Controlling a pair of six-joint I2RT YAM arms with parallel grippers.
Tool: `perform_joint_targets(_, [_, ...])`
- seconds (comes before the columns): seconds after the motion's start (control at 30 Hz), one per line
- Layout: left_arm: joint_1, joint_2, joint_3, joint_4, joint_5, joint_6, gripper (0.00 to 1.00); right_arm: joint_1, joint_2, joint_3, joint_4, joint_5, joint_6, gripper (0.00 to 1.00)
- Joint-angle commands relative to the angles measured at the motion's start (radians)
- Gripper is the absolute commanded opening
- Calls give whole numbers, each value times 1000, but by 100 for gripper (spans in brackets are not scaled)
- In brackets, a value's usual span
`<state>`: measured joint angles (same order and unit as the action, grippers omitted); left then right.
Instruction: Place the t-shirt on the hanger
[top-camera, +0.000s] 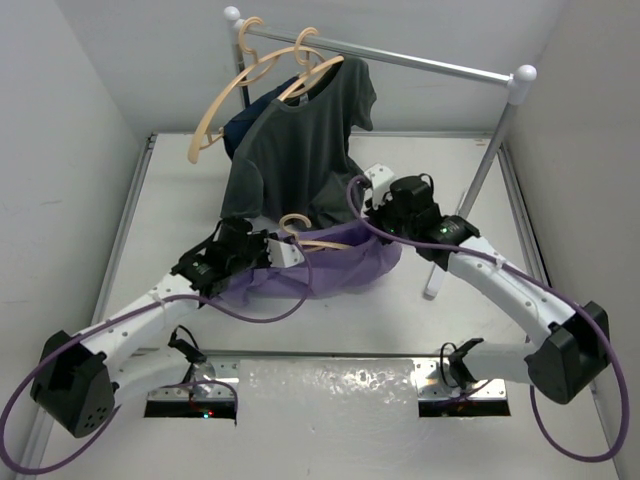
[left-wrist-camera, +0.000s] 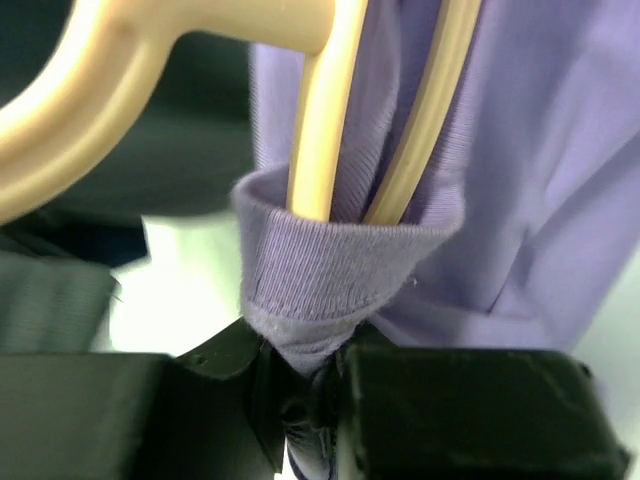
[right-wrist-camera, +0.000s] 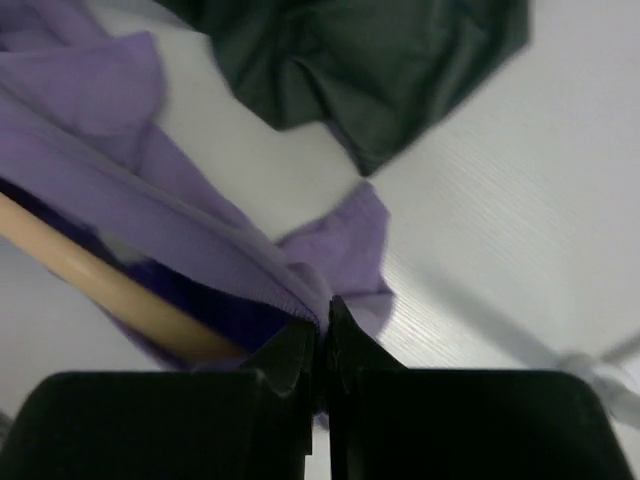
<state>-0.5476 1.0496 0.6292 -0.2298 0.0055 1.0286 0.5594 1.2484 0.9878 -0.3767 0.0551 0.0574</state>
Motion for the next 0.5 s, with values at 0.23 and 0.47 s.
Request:
perform_joint_targets(0.23, [-48,-36,109,24,300,-199,0,99,105,155,43,-316,-20,23])
perform_joint_targets(0.47, [-46,-23,80,61,235,-197,0,96,45,273,-226,-360,-175,80])
